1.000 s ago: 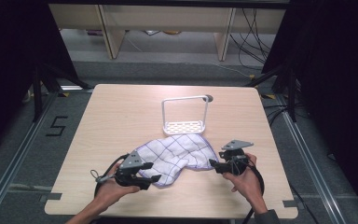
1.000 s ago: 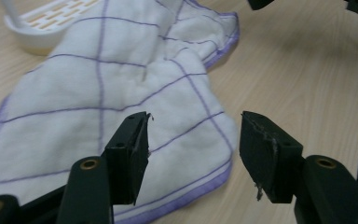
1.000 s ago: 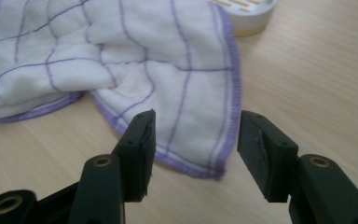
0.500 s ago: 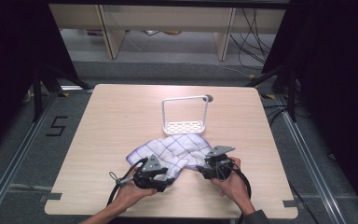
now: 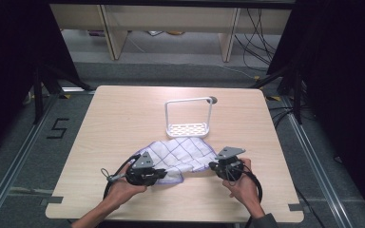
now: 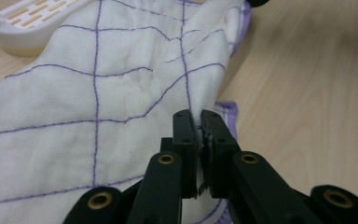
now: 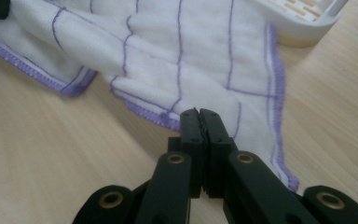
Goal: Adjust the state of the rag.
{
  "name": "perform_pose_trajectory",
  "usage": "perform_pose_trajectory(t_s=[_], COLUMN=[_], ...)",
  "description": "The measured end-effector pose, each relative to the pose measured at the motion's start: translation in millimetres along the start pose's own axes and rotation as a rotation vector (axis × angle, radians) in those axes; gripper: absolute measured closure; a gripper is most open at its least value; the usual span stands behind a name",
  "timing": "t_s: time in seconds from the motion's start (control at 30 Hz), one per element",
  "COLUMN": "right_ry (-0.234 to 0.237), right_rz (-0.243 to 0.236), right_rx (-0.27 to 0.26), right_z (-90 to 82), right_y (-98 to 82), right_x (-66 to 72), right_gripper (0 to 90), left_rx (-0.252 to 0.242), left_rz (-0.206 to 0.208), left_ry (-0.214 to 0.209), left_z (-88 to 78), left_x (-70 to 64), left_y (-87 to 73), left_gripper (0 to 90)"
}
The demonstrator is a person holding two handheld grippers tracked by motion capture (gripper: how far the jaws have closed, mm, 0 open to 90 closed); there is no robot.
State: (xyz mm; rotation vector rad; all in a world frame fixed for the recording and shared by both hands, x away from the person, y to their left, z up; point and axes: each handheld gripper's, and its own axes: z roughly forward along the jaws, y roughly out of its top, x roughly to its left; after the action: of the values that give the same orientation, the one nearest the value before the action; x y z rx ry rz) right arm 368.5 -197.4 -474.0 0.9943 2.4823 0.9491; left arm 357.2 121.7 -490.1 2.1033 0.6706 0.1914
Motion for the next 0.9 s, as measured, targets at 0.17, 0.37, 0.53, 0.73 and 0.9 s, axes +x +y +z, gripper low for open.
perform_pose_trajectory(t_s=[0.17, 0.37, 0.53, 0.73, 0.9], right_ry=[0.026, 0.077, 0.056, -0.006, 0.003], right_rz=[0.013, 0.042, 0.074, 0.163, 0.175], right_rx=[-0.006, 0.015, -0.025, -0.058, -0.052], right_z=[-25.0, -20.6, -26.2, -34.4, -29.6], right_y=[-8.6, -29.6, -26.4, -31.3, -33.6], right_x=[1.3, 11.8, 7.7, -3.2, -4.5], right_gripper=[89.6, 87.4, 64.8, 58.3, 57.6], left_rx=[0.012, 0.058, 0.015, -0.028, 0.030], left_rz=[0.003, 0.007, -0.017, 0.006, 0.050], left_ry=[-0.049, 0.028, 0.040, -0.027, -0.052], left_z=[-15.0, -6.9, -19.4, -25.6, -2.5], left_x=[4.6, 7.1, -1.9, -38.8, -47.3], left_y=[-7.5, -15.7, -14.5, -14.4, -14.7], left_gripper=[84.7, 69.1, 52.7, 52.4, 53.7])
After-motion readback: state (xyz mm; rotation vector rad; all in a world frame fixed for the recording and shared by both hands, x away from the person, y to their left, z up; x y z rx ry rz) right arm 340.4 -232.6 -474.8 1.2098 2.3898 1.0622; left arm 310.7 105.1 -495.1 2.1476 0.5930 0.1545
